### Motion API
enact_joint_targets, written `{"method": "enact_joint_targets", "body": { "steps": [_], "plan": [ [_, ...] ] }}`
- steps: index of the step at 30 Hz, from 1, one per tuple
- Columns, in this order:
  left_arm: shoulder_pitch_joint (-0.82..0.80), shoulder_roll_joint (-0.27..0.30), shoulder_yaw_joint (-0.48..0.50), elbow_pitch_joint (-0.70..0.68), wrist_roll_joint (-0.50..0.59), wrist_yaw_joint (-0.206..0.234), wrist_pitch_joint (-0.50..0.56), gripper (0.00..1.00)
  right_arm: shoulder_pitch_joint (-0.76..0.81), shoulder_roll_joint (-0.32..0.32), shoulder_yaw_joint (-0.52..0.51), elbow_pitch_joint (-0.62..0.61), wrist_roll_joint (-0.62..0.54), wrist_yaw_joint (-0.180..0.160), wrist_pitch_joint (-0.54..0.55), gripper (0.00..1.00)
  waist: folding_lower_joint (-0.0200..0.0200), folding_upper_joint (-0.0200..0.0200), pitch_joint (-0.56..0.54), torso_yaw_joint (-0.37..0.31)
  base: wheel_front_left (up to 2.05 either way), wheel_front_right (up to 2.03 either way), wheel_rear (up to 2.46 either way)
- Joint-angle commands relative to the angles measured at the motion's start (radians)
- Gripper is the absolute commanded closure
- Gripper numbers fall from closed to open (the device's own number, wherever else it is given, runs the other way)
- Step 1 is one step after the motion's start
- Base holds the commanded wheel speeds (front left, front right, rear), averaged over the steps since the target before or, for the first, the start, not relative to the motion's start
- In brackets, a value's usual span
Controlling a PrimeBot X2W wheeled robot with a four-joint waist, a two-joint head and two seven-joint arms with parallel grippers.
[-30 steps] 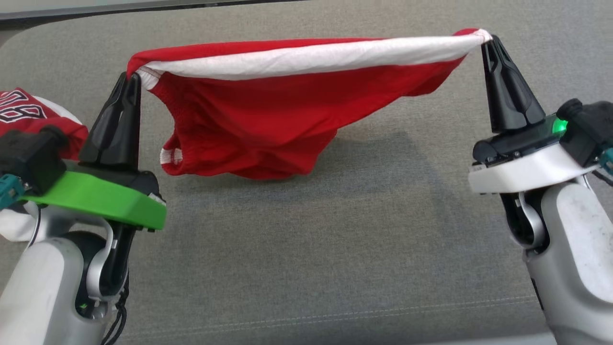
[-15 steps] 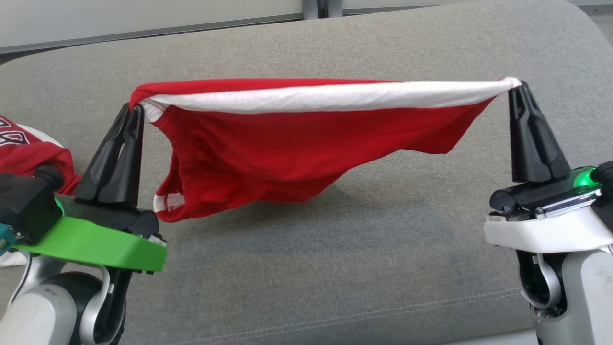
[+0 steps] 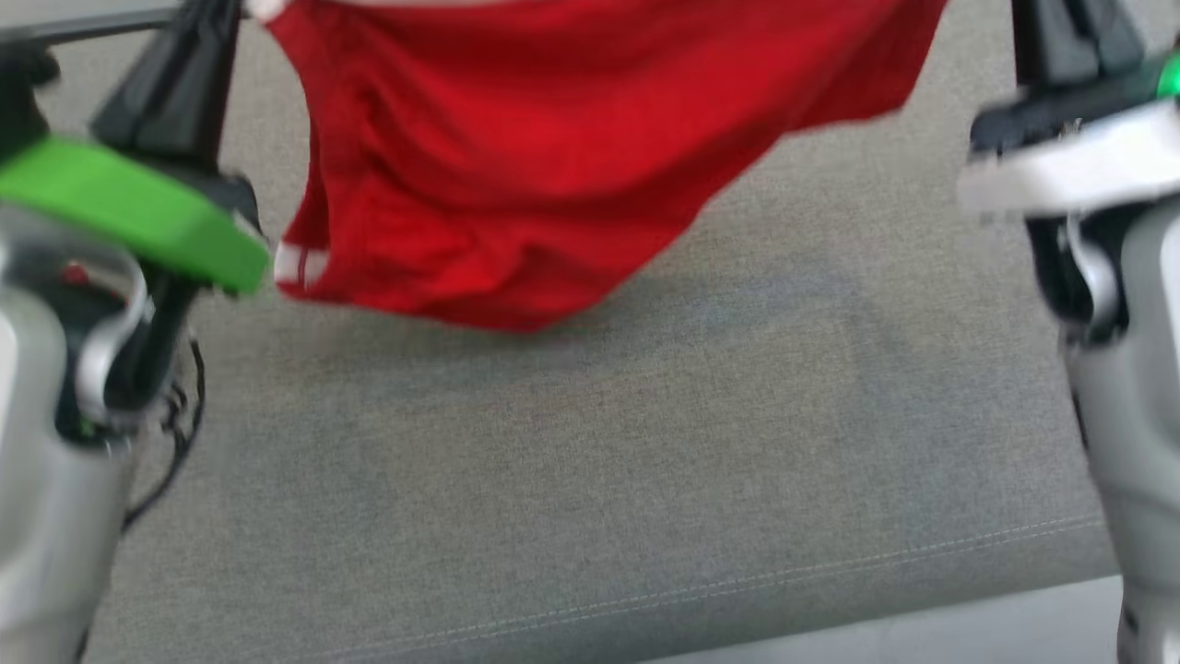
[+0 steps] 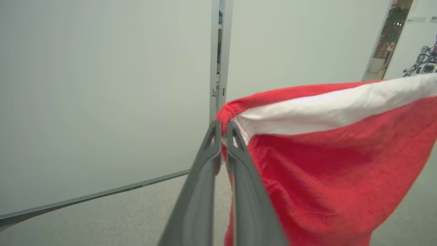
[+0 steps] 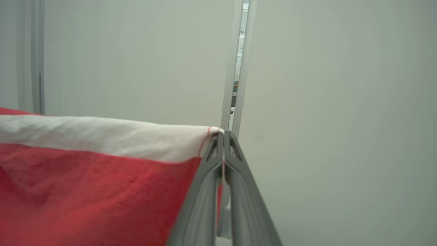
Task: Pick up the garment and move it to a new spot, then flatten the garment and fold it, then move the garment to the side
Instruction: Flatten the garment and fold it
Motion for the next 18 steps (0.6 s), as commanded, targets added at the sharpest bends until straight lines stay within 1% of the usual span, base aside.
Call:
{"method": "enact_joint_targets", "body": {
  "steps": [1,4,8,11,14,15,18],
  "plan": [
    [-0.072,-0.013,0.004,0.067,-0.005,-0.013,-0.001,1.0,-0.076,-0.013,0.017,0.054,0.002,0.0,-0.022,1.0,0.0,-0.0001,0.038,0.0,0.0,0.0,0.0],
    [-0.229,-0.043,0.005,0.238,0.012,-0.028,-0.023,1.0,-0.261,-0.025,0.05,0.217,-0.001,-0.001,-0.06,1.0,0.0,-0.0001,0.064,-0.004,0.0,0.0,0.0],
    [-0.412,-0.068,0.01,0.441,0.038,-0.053,-0.086,1.0,-0.48,0.007,0.067,0.411,-0.024,-0.001,-0.121,1.0,0.0,-0.0001,0.096,-0.016,0.0,0.0,0.0],
    [-0.523,-0.086,-0.003,0.562,0.066,-0.087,-0.159,1.0,-0.614,0.026,0.062,0.537,-0.051,-0.001,-0.156,1.0,0.0,-0.0001,0.12,-0.017,0.0,0.0,0.0],
    [-0.591,-0.107,-0.023,0.665,0.085,-0.117,-0.228,1.0,-0.698,0.048,0.067,0.639,-0.077,-0.001,-0.172,1.0,0.0,-0.0001,0.148,-0.013,0.0,0.0,0.0],
    [-0.591,-0.107,-0.023,0.665,0.085,-0.117,-0.228,1.0,-0.698,0.048,0.067,0.639,-0.077,-0.001,-0.172,1.0,0.0,-0.0001,0.148,-0.013,0.0,0.0,0.0],
    [-0.612,-0.125,-0.05,0.757,0.082,-0.145,-0.297,1.0,-0.73,0.072,0.099,0.715,-0.081,-0.001,-0.179,1.0,0.0,-0.0001,0.179,-0.011,0.0,0.0,0.0]
  ]
}}
